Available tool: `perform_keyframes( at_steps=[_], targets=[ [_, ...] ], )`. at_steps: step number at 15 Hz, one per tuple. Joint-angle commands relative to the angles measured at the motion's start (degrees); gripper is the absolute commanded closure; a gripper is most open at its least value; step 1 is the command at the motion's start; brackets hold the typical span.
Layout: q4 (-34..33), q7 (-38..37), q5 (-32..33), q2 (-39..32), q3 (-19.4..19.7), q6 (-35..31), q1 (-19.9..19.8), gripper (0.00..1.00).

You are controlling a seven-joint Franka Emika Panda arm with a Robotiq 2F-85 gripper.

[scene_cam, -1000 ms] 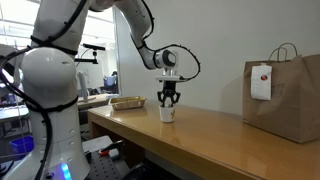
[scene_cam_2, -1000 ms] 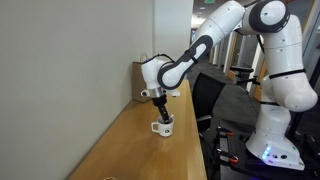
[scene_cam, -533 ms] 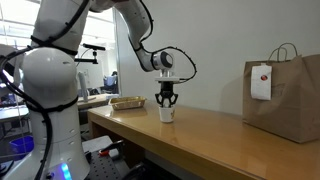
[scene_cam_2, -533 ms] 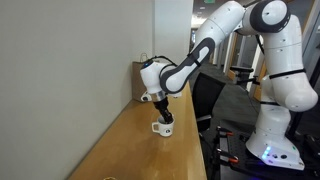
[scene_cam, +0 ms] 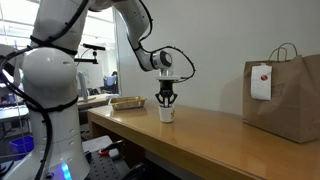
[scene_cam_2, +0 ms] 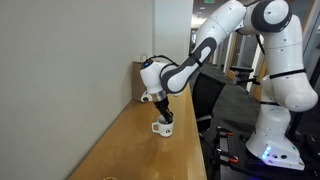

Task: Remove the marker from the mug

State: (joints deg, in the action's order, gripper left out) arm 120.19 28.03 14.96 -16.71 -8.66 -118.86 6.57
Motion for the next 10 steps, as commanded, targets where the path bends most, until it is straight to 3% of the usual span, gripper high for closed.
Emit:
perform_keyframes(
  at_steps=[1,6,10],
  targets=[
    [1.1,3.3,-2.3,4.1,-1.1,0.7,-1.0,0.95],
    [5.6,9.1,-9.5,14.0,-0.4,-1.2,-2.3,0.95],
    [11.0,9.6,-12.3,22.8,3.8,-5.0,-4.0,0.95]
  ],
)
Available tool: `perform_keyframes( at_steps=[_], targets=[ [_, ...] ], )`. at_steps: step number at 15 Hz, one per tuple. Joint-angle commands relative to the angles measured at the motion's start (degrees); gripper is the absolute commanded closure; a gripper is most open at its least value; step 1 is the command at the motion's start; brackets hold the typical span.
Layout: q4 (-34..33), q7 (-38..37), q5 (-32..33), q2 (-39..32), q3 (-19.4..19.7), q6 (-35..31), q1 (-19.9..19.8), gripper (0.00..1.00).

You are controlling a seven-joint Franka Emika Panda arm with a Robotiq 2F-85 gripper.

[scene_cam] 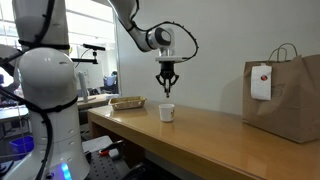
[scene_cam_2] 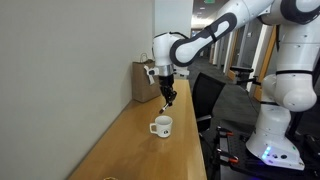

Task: Remove the marker from the mug

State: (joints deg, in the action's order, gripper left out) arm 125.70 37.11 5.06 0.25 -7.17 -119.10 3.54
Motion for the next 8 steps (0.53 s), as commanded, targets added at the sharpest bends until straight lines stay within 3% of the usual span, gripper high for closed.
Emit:
perform_keyframes(
  at_steps=[1,5,8],
  targets=[
    [6.8,-0.6,-3.2,7.5,3.9,-7.0,-1.6,0.95],
    [10.9,-1.3,-7.8,8.1,9.3,-18.6,-3.0,0.95],
    [13.1,-4.8,-9.8,5.0,11.0,-29.8,-3.7,0.95]
  ],
)
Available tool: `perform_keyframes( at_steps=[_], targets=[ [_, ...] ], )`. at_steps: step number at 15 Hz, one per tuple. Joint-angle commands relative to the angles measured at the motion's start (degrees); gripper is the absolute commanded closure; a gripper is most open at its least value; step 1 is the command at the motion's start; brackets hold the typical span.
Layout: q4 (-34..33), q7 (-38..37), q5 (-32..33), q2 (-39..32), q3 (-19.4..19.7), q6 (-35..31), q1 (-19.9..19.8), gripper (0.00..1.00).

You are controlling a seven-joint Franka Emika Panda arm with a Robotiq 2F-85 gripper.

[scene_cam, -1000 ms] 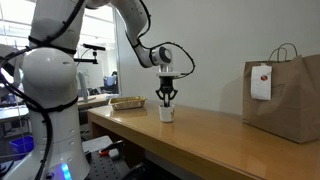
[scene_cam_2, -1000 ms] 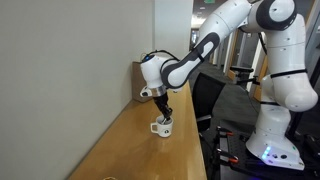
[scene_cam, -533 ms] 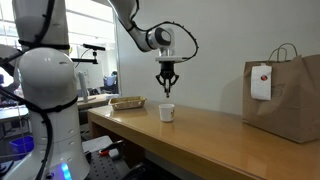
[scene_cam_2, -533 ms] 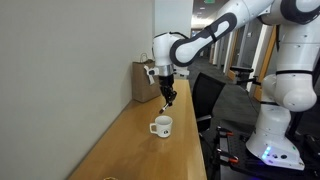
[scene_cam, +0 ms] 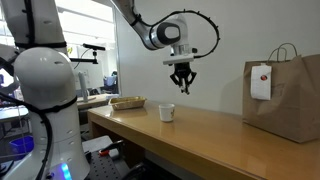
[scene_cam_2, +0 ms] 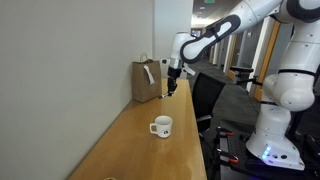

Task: Remove the marker from the mug

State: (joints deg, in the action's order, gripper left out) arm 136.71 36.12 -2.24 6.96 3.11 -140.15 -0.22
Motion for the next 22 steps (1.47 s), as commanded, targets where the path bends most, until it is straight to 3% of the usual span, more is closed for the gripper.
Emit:
perform_keyframes(
  at_steps=[1,7,13,14,16,19,22],
  targets=[
    [2.3,-5.6,-2.4,-3.3,0.8,-11.4,-0.2,0.95],
    [1.0,-10.3,-2.9,-13.7,-0.7,-17.6,-1.2,0.95],
    [-0.9,-14.3,-0.6,-18.5,-1.8,-19.9,-2.3,0.95],
    [-1.2,-14.1,-0.8,-18.8,-2.1,-19.4,-2.5,0.55],
    [-1.4,-13.5,-0.9,-18.7,-2.7,-18.6,-3.0,0.47],
    [-1.1,-14.3,0.2,-17.4,-3.0,-17.9,-2.6,0.25],
    [-1.2,-19.0,3.9,-14.0,-2.3,-13.2,-1.2,0.03]
  ],
)
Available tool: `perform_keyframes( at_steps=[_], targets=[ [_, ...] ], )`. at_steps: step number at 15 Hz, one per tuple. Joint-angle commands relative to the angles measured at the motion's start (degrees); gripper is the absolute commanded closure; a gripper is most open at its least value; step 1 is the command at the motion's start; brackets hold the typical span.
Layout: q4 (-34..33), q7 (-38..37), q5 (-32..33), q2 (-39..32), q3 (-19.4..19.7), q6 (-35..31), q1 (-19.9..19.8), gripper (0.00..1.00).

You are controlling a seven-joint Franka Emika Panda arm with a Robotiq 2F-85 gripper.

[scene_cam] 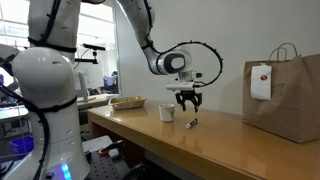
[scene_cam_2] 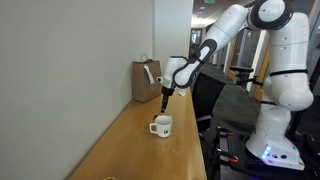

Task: Remove the marker from the mug

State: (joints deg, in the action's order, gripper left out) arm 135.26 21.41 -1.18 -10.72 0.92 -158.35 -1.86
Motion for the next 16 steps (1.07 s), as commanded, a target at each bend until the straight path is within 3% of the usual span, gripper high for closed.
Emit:
perform_keyframes(
  at_steps=[1,8,10,16],
  targets=[
    [0.0,-6.1,3.3,5.3,-0.3,7.7,0.9,0.00],
    [-5.3,-14.3,3.3,14.9,-4.2,35.2,4.7,0.00],
    [-6.6,-15.8,3.0,15.8,-4.9,38.5,5.5,0.00],
    [-5.0,-16.3,5.0,17.7,-5.3,35.4,5.9,0.00]
  ],
)
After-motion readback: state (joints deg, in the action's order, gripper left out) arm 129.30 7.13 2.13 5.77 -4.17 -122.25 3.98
